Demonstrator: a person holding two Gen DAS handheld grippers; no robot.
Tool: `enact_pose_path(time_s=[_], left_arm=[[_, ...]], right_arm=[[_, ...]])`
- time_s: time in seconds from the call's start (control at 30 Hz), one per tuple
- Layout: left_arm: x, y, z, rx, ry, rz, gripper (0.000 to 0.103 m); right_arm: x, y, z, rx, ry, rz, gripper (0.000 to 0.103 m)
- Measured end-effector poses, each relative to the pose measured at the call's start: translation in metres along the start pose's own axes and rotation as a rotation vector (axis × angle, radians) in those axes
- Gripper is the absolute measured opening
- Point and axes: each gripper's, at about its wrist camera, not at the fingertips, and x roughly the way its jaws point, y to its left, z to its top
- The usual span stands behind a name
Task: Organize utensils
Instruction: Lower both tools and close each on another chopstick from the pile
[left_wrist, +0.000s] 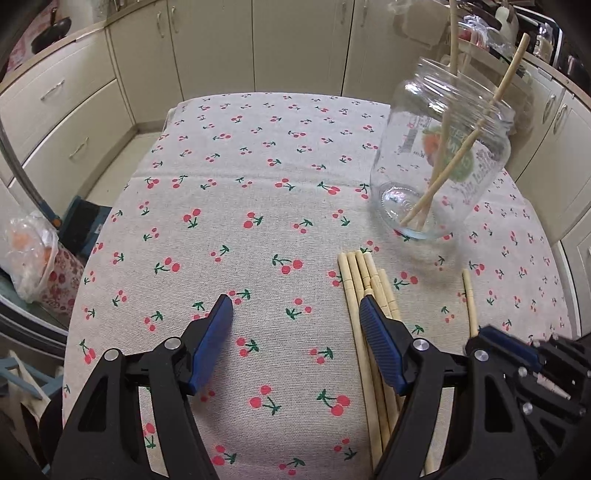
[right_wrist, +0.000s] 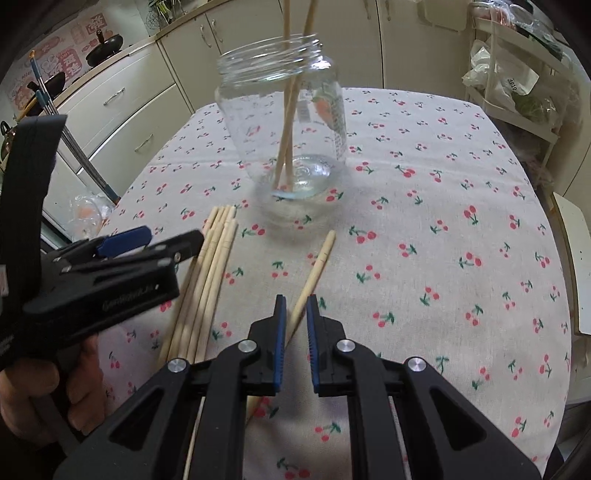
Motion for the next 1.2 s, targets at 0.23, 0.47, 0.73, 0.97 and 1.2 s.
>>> enact_pose_path(time_s=[0.23,0.47,0.73,0.97,1.2], left_arm=[[0.001,-0.003,-0.001,0.007,0.001,0.029,0.065],[0.003,-0.026,0.002,0.141,-0.012,-0.080,0.016],[0.004,-0.016,0.011,0.195,0.037,-0.193,0.012],[0.009,-0.034,0.017,0.189,0.050,-0.079,0.012],[-0.002,-0.023,0.016,0.132,0.006,-0.172,0.005]], right_arm=[[0.005,0.000,0.005,0.014,-0.021,0.003,0.013],[0.002,-0.001,0.006,-0.025,0.001,-0.010,0.010],[0.003,-0.014,0.014,0.014,0.012,-0.028,0.029],[0.007,-0.009,0.017,-0.019,0.006,-0.104,0.010],[-0.006,-0.031,0.013,0.093,-0.021,-0.008,0.006]])
